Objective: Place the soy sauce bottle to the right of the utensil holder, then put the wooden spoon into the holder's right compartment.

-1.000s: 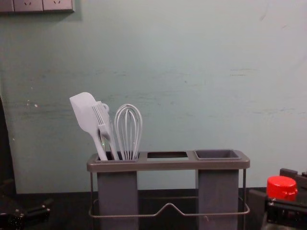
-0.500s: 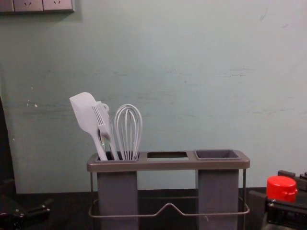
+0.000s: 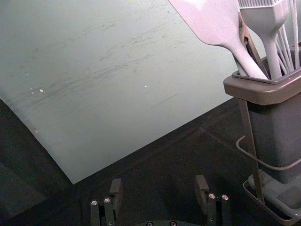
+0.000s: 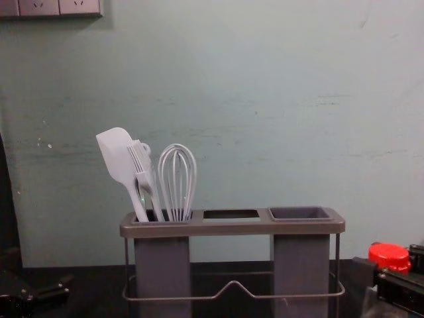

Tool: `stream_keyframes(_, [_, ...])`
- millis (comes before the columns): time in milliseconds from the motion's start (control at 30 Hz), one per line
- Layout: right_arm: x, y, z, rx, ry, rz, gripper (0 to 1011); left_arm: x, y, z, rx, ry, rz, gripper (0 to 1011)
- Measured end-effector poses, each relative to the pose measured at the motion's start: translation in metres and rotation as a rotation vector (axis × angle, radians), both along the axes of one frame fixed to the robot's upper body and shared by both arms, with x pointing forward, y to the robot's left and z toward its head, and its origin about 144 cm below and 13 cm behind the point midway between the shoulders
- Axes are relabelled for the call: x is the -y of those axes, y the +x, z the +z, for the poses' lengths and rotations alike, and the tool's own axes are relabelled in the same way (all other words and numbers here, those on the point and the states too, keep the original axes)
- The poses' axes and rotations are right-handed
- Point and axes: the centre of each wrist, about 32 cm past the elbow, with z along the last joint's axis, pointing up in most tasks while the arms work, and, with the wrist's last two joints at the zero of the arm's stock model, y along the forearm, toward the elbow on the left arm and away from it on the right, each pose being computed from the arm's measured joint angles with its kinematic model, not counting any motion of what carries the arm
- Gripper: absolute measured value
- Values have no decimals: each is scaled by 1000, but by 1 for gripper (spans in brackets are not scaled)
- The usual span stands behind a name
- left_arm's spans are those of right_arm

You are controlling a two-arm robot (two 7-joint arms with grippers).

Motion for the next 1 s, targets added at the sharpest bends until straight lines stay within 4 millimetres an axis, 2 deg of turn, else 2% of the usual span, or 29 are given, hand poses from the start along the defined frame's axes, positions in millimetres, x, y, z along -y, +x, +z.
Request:
stream_keyframes(33, [0, 0, 0, 0, 0, 0, 385, 0, 0, 0, 0, 0, 0, 1012])
stream_keyframes(167, [3, -1, 2, 6, 2, -8, 381, 0, 0, 0, 0, 0, 0, 1011])
stream_keyframes(500, [42, 1, 10, 40, 34, -152, 382, 0, 0, 0, 0, 0, 0, 1011])
stream_keyframes(633, [50, 2, 10, 44, 43, -191, 382, 0, 0, 0, 0, 0, 0, 1012])
stream_keyframes(800, [53, 5, 6, 59, 49, -220, 382, 0, 0, 0, 0, 0, 0, 1011])
stream_keyframes(1000, [48, 13, -2, 72, 47, -207, 382, 0, 0, 0, 0, 0, 0, 1011])
